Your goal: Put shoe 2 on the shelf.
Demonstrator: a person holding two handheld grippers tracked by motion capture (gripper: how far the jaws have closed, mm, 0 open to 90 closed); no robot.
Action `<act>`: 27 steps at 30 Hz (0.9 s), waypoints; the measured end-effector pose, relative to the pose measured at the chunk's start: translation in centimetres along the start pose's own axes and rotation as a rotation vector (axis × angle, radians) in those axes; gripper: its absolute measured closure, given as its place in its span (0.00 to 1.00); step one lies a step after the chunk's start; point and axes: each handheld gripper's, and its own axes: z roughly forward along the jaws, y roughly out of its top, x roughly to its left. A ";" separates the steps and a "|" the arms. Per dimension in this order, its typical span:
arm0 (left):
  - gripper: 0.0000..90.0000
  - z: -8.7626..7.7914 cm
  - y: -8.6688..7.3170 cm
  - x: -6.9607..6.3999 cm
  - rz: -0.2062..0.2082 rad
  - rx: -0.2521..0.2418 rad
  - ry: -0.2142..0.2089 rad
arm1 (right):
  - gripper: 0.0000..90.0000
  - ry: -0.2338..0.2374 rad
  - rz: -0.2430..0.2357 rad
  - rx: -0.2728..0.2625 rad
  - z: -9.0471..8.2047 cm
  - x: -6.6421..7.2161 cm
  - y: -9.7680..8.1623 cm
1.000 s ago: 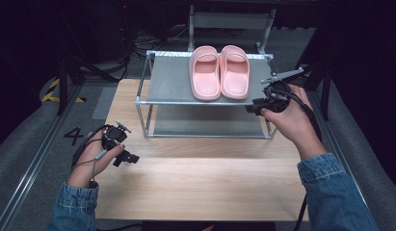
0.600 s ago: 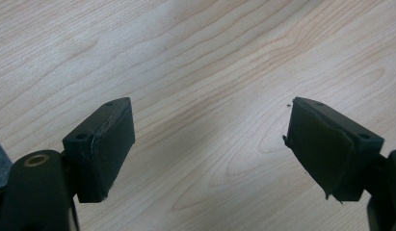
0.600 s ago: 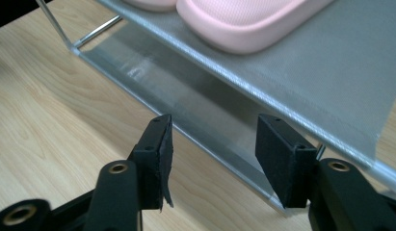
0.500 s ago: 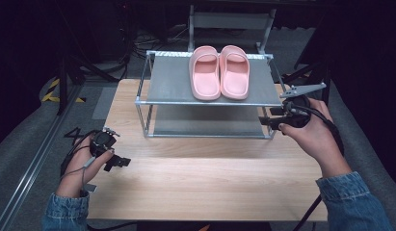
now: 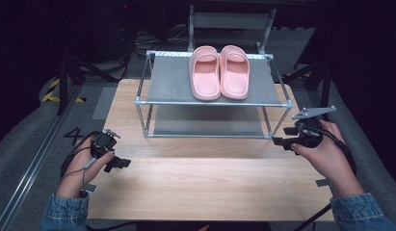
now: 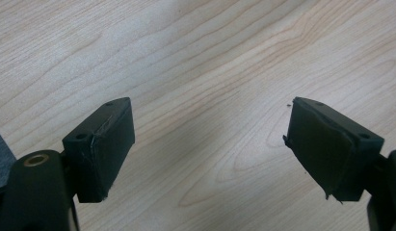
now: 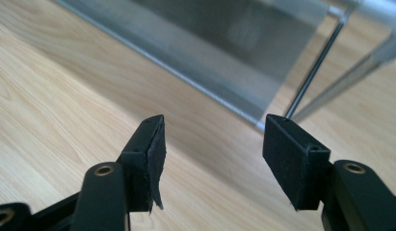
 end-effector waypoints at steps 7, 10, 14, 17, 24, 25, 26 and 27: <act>0.20 0.4 0.1 0.1 -0.005 0.009 -0.006 | 0.45 0.001 0.043 0.038 1.3 -1.1 -2.7; 0.20 0.6 0.1 0.3 -0.015 0.009 0.008 | 0.44 0.003 0.054 0.055 1.7 -1.4 -3.4; 0.20 0.7 0.0 0.5 -0.021 0.008 0.013 | 0.43 0.004 0.053 0.081 2.7 -1.9 -4.5; 0.20 0.8 -0.1 0.7 -0.025 0.007 0.017 | 0.42 0.005 0.057 0.091 3.3 -2.1 -5.2; 0.20 1.1 -0.2 0.9 -0.044 0.014 0.021 | 0.41 0.014 0.075 0.108 4.7 -2.6 -6.7; 0.20 1.1 -0.3 0.9 -0.048 0.014 0.021 | 0.41 0.016 0.074 0.110 4.8 -2.7 -6.9; 0.20 1.1 -0.3 1.0 -0.049 0.017 0.020 | 0.41 0.017 0.078 0.115 5.0 -2.7 -7.1; 0.20 1.2 -0.2 1.0 -0.045 0.016 0.024 | 0.41 0.013 0.073 0.110 5.2 -2.7 -7.4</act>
